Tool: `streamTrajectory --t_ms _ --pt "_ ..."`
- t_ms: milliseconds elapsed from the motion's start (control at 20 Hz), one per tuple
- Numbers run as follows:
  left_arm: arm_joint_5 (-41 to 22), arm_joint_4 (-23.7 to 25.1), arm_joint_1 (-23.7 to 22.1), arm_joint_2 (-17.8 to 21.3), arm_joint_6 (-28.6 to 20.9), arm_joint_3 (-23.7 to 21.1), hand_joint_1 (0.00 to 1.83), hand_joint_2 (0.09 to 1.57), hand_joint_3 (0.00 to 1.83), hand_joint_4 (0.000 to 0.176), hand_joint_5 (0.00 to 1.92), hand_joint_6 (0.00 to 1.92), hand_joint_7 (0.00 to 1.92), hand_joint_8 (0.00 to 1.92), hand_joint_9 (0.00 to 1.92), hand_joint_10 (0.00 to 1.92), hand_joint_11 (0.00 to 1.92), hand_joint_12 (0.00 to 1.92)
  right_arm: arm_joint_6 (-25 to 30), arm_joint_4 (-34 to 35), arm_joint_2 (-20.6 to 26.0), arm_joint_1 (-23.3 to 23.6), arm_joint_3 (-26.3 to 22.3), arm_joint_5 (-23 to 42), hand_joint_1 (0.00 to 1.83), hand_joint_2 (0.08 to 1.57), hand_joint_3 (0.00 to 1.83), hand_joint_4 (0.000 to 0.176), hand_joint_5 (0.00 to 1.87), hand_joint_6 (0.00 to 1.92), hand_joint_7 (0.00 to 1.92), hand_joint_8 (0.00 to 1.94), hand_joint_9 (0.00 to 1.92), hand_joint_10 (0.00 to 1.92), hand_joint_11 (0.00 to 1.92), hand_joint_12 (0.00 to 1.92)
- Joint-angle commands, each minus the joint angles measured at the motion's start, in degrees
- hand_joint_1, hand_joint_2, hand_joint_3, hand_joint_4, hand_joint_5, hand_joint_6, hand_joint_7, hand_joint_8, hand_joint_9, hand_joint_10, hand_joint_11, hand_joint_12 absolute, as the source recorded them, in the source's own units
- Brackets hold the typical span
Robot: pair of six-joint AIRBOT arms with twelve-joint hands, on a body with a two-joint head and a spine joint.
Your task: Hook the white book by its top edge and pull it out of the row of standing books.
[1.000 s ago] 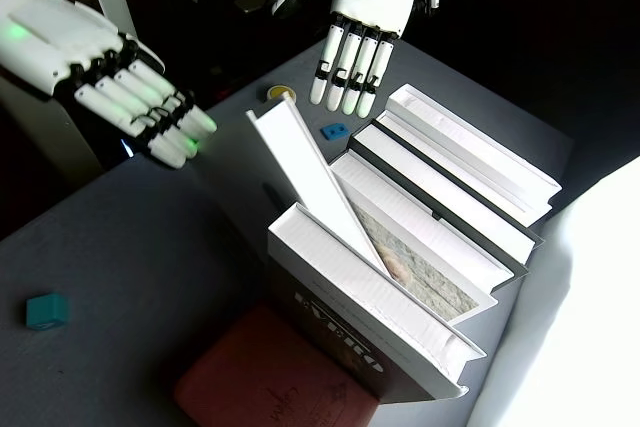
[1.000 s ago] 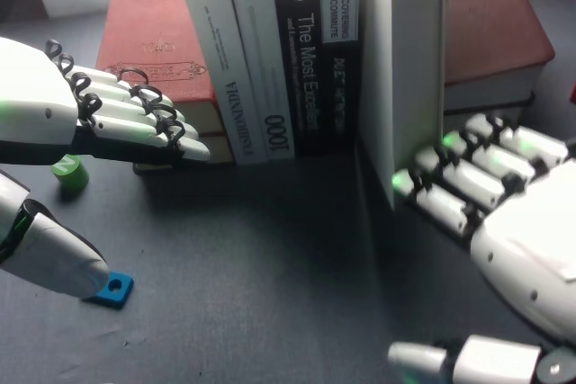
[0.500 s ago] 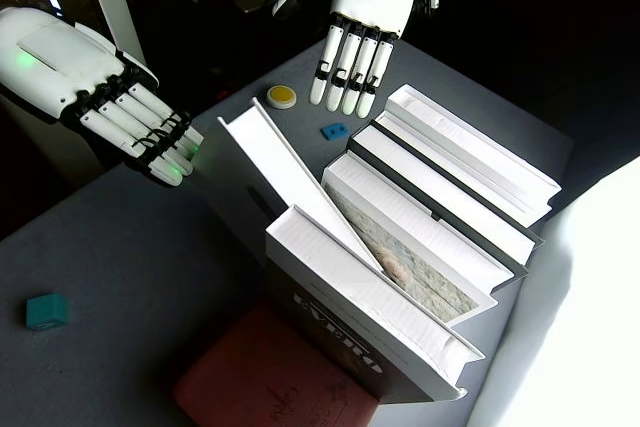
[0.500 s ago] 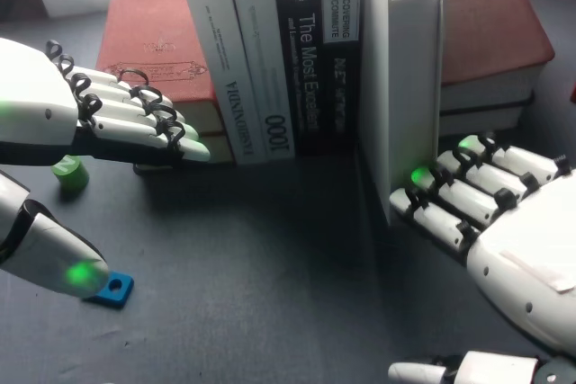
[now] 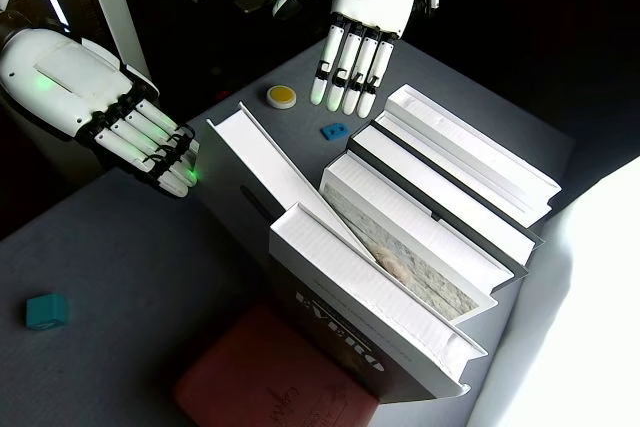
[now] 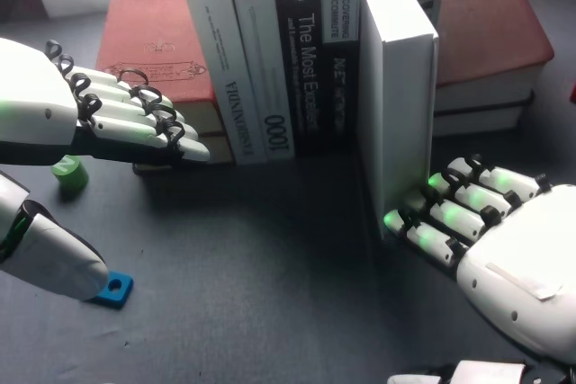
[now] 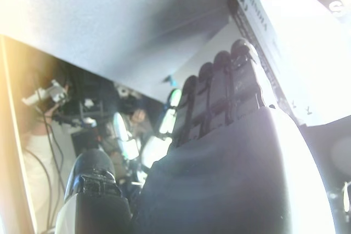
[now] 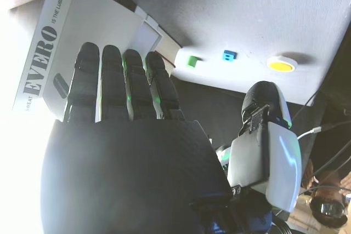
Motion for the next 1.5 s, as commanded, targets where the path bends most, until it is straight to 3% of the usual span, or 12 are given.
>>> streamTrajectory --t_ms 0,350,800,1450 --pt "1.7 -3.1 -0.4 0.0 -0.1 0.1 0.0 1.05 0.0 0.0 0.0 0.0 0.0 0.0 0.0 0.0 0.0 0.0 0.2 -4.1 0.1 0.1 0.0 1.7 0.0 1.06 0.0 0.0 0.06 0.0 0.03 0.0 0.0 0.0 0.0 0.0" --pt "1.7 -3.1 -0.3 0.0 -0.1 0.0 0.0 1.06 0.0 0.0 0.0 0.0 0.0 0.0 0.0 0.0 0.0 0.0 1.0 -4.1 -0.1 -1.3 -0.3 0.8 0.0 1.05 0.0 0.0 0.09 0.01 0.05 0.01 0.02 0.01 0.0 0.0" --pt "1.7 -3.1 -0.3 0.0 -0.1 0.0 0.0 1.07 0.01 0.0 0.0 0.0 0.0 0.0 0.0 0.0 0.0 0.0 -0.1 -4.1 1.2 -2.1 -6.0 2.1 0.0 1.03 0.0 0.0 0.06 0.01 0.03 0.01 0.01 0.0 0.0 0.0" --pt "1.7 -3.0 -0.3 0.0 -0.1 0.1 0.0 1.06 0.0 0.0 0.0 0.0 0.0 0.0 0.0 0.0 0.0 0.0 -3.4 -4.2 1.2 5.9 -13.1 5.4 0.0 1.04 0.0 0.0 0.07 0.01 0.04 0.01 0.01 0.0 0.0 0.0"
